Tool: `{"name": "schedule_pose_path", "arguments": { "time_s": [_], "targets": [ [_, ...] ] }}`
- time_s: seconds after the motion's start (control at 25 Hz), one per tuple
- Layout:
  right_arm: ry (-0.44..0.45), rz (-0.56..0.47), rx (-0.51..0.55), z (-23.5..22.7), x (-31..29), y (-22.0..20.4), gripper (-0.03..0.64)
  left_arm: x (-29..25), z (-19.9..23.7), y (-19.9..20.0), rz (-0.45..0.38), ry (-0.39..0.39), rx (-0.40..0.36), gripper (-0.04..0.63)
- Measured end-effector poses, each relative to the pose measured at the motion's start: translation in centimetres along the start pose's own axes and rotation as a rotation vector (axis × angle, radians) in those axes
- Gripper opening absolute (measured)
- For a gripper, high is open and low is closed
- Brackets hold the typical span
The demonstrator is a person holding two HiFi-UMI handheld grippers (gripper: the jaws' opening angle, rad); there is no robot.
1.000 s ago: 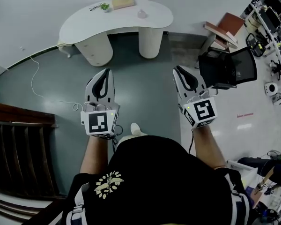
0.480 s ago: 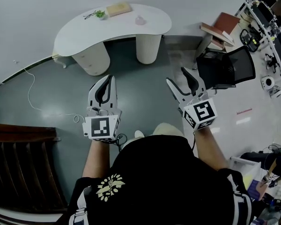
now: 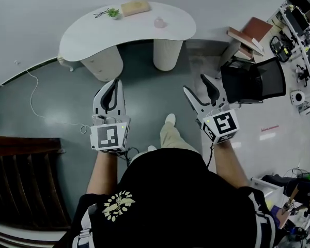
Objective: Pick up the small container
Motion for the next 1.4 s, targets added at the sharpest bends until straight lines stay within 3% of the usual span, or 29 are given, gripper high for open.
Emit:
{"name": "schedule_pose_path", "arguments": {
  "time_s": [0.6,0.96,1.2,1.4],
  "targets": [
    [0.066,-0.029,-0.004,-9.1,-10.1,-2.8,0.265,-13.4,0.9,-0.4,0.013,-0.011,-0.019,0.018],
    [0.120,-0.057,0.003,-15.8,-15.3,-3.7,0.265,-20.9,0.5,0.3,0.006,0.039,-0.034,0.018],
    [0.126,-0.120,0.032,-20.2,-16.2,-4.0,0.264,-24.8,-1.3,0.6,0.009,0.052,-0.056,0.018],
    [0.130,-0.114,0.016,-22.3,-16.5,-5.4,0.264,-26.5,-1.9,-0.1,0.035,0.056,-0.060,0.018]
  ]
}}
Point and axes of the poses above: the fingertips, and each gripper's own axes: x backward along the fingers, z to its left, y out of its top, the point moved 3 cm from there along x, backward along the fingers, and after that the axes turned 14 degrees about x, right-handed, at the moved point
